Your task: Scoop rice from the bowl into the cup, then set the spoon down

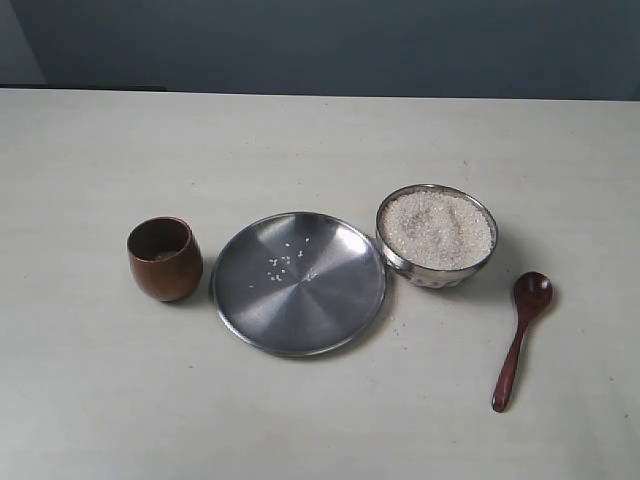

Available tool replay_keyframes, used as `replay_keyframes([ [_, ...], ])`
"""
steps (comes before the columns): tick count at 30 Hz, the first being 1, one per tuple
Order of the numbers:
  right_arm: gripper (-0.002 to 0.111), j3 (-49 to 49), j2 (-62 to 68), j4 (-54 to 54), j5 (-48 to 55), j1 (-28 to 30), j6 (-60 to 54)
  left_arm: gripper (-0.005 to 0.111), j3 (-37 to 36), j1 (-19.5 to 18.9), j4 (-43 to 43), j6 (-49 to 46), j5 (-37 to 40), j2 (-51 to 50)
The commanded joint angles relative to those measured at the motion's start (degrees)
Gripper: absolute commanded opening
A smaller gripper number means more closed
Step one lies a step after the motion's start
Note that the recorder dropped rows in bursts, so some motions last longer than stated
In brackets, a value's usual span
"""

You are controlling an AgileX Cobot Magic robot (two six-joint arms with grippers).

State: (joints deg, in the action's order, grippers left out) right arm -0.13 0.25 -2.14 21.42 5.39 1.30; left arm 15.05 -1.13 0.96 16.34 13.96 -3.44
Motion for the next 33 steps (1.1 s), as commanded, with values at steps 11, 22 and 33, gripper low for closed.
replay_keyframes([
  [11, 0.034, 0.13, -0.25, -0.1, -0.58, 0.21, 0.03, 0.0, 16.28, 1.37, -3.85, -15.45, 21.77, -22.72],
  [22, 0.034, 0.13, -0.25, -0.1, -0.45, 0.21, 0.03, 0.0, 18.13, 1.37, -6.0, -15.32, 24.27, -29.88],
  [33, 0.034, 0.13, -0.25, 2.14, -4.03, 0.21, -0.28, 0.0, 18.13, 1.37, -5.17, -15.32, 24.19, -29.88],
])
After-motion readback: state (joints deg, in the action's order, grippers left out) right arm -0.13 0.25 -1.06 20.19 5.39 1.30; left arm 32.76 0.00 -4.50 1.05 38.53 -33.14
